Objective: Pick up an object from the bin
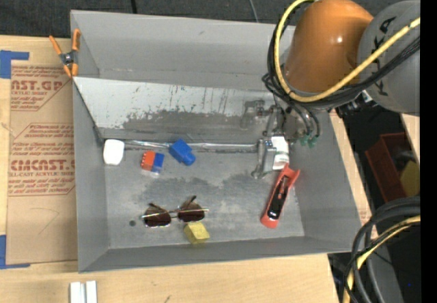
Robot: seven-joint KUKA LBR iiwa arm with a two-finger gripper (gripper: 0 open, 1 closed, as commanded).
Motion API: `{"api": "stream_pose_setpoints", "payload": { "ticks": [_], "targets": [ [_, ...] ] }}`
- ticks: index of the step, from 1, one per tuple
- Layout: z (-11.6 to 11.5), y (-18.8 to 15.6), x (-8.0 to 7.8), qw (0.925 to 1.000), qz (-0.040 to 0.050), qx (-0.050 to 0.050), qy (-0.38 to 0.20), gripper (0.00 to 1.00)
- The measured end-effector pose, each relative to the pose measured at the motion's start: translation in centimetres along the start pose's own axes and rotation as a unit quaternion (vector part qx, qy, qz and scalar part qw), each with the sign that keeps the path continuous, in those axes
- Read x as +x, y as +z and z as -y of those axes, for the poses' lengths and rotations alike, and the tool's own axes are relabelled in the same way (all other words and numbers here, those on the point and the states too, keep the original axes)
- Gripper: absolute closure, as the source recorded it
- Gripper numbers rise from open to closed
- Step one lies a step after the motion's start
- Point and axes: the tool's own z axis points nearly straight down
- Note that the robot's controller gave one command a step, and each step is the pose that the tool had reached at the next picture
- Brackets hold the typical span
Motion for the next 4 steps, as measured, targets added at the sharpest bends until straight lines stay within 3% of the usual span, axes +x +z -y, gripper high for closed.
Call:
{"api": "stream_pose_setpoints", "payload": {
  "ticks": [1,2,3,4],
  "targets": [
    [0.0,-0.5,-0.1,1.0000,0.0040,0.000,0.000,0.00],
    [0.8,2.1,0.7,0.9994,0.0063,-0.001,0.035,0.00],
    [3.0,6.5,2.2,0.9999,0.0045,0.000,0.012,0.00],
    [3.5,7.4,2.6,0.9934,0.0020,0.000,-0.115,0.00]
  ]
}}
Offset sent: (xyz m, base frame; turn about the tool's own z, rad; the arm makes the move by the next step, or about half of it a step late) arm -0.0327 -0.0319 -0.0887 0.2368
